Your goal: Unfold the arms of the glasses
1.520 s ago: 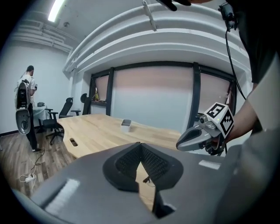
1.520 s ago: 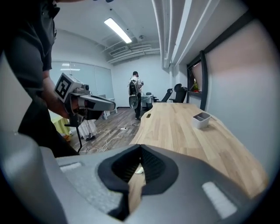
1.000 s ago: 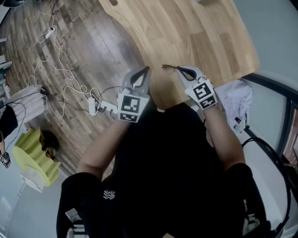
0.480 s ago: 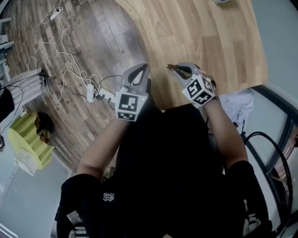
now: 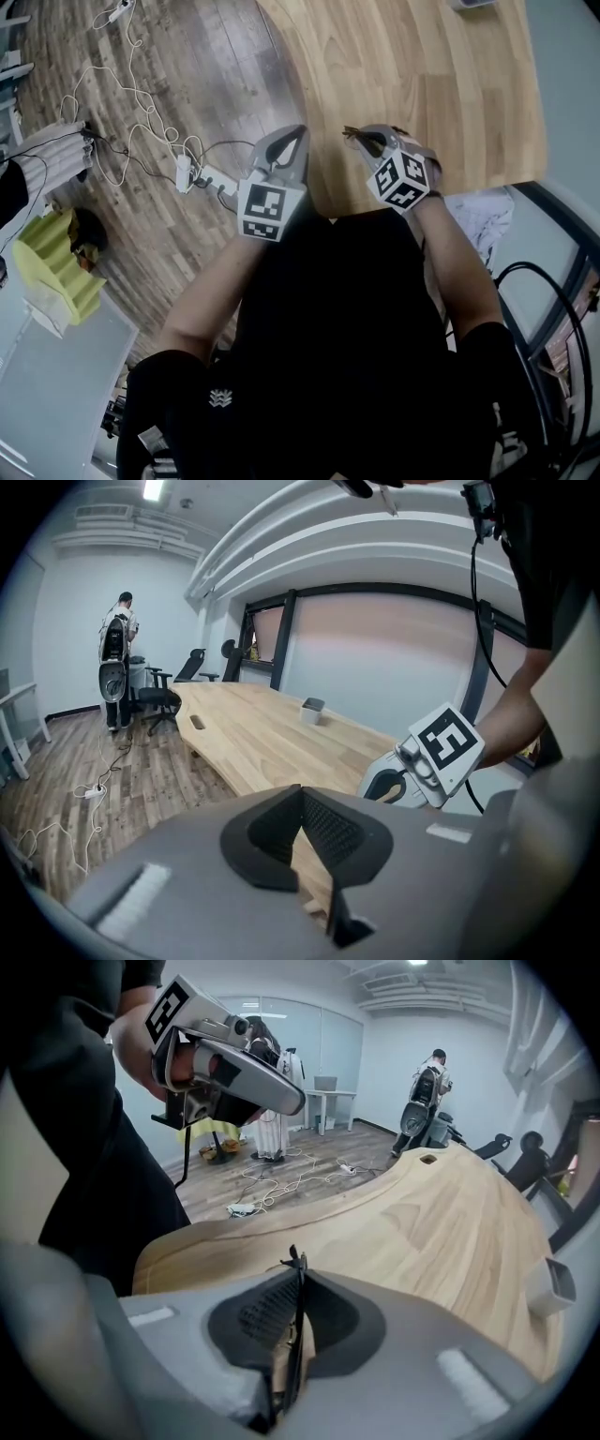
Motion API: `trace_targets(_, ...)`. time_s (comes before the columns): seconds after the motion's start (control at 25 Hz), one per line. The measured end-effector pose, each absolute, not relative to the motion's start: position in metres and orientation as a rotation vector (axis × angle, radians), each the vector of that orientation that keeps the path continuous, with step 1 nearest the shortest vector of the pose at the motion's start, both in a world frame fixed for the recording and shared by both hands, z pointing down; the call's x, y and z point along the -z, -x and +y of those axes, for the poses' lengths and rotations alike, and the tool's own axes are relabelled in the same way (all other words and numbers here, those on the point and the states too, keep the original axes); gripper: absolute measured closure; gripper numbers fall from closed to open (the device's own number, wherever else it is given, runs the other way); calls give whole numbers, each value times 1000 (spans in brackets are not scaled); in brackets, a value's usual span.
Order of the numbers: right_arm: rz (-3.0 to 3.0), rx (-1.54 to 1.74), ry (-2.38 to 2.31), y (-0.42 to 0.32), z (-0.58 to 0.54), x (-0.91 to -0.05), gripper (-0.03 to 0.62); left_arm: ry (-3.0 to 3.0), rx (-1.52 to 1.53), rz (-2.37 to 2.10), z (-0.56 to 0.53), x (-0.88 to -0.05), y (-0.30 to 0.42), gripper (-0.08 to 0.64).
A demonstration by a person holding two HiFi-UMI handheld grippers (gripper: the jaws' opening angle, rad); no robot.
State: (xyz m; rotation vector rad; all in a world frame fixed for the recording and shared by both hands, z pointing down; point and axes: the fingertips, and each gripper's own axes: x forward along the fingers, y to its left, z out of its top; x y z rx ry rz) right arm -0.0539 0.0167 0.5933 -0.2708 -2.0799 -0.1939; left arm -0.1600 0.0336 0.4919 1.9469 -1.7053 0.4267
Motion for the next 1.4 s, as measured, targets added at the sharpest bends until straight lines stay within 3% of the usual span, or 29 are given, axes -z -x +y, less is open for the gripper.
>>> trace_targets(0.24,-2159,231,251,55,15,-578,576,-1998,-446,-1605,26,-505,140,554)
trace_targets(0.52,-2304,246,179,44,12,-545,577,-2128,-465,-1411,8,-515,88,485)
trace_targets(1.4,-2458,176,-46,-32,10,-517,558,-2355,-564,-1169,7,-487,-16,529)
